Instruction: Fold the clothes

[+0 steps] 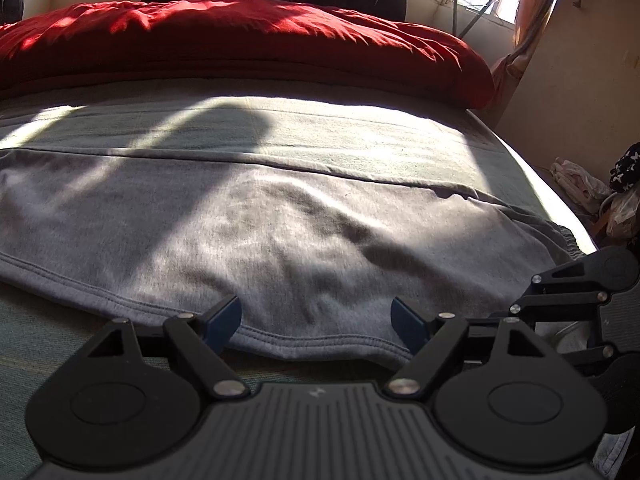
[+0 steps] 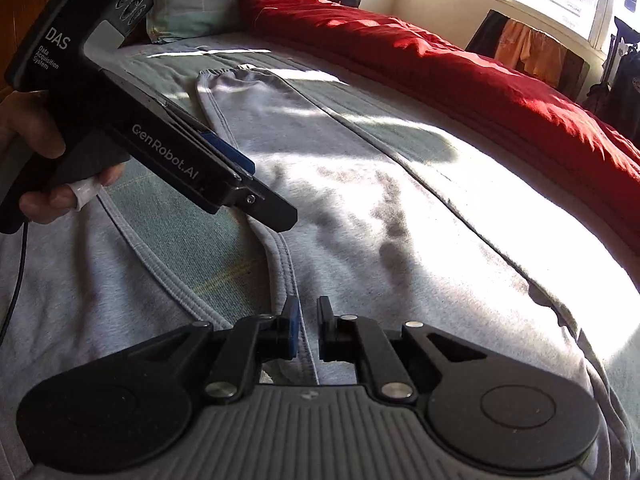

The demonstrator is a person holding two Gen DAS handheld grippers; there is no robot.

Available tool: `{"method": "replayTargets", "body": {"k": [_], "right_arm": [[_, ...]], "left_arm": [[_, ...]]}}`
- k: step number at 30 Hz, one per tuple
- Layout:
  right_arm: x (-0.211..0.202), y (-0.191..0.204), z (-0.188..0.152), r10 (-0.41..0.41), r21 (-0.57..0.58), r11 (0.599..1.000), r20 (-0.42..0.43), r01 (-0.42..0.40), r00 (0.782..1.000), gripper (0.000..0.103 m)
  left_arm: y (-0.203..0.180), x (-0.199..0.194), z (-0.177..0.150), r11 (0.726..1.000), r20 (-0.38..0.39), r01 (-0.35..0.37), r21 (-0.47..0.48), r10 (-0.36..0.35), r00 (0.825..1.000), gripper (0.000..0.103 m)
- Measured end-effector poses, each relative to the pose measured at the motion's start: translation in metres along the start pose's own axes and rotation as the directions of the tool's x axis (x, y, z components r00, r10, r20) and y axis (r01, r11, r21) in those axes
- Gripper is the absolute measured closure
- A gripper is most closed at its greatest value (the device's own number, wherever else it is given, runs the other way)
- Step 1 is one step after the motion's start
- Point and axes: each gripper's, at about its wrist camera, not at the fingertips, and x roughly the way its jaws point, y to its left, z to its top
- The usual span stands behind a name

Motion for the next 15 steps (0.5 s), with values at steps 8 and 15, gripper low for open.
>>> {"method": "replayTargets", "body": {"k": [8,15], "right_arm": [[0.003,0.002,-0.007,0.105,0.056,0.993,-0.037,-0.102,0.994,0.088],[-0.025,-0.012,-0.016,0.092,0.142,0.986,-0.011,-0.090,0.996,0.086]], "left_arm": [[0.064,-0.016,0.009,0.983,0.018,-0.062,-0.171,0.066,0.998,0.021],[0.124,-0.016,0.017,0.912,0.009,0.032,-0.410,-0.031,0.999,0.021]]}}
